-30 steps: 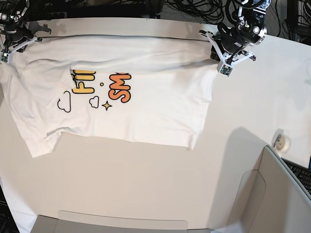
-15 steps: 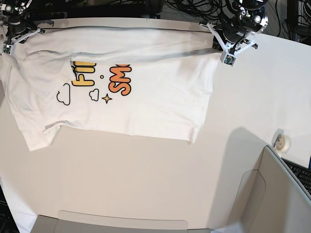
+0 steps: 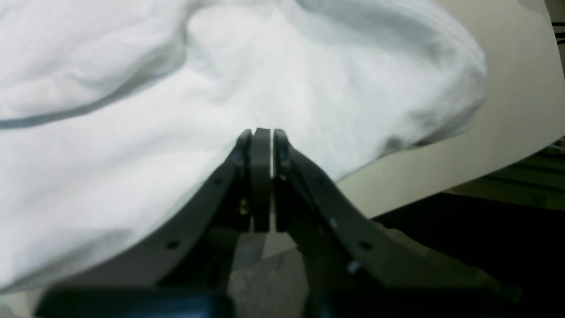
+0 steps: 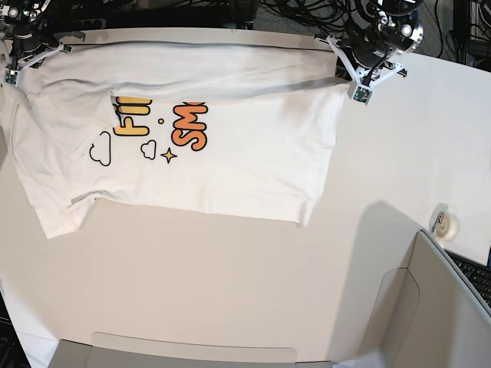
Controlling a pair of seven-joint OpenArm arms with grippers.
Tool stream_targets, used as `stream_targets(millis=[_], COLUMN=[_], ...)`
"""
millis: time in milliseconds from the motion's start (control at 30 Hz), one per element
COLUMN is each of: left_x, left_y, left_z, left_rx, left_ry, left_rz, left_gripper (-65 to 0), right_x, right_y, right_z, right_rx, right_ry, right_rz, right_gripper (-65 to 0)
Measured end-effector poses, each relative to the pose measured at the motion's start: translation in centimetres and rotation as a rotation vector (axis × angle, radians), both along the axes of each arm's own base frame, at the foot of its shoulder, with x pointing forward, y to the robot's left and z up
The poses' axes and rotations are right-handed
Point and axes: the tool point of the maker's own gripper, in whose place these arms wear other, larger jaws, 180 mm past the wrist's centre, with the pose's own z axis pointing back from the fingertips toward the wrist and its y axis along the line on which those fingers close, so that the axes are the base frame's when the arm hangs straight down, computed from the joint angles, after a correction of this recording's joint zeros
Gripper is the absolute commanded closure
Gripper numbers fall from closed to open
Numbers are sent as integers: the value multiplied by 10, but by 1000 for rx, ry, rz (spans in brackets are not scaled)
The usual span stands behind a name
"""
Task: Layout the t-shirt on the table in an organized manner, then fold the t-shirt properly
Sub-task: 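Hold the folded edge with both grippers and pull it taut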
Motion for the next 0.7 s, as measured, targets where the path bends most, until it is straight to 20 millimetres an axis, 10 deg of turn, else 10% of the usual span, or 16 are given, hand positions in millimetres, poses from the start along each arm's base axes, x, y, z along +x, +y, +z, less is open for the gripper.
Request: stream_targets(millis=[700], left_x=[18], left_y=[-14], left_z=[16], left_rx=[-52], left_ry=[-67], left_rz=[46], left_gripper=[-62], right_x=[15], right_y=[24], right_z=[37], right_rx=[-35], right_ry=[-26], right_rz=[36], right_gripper=[-7])
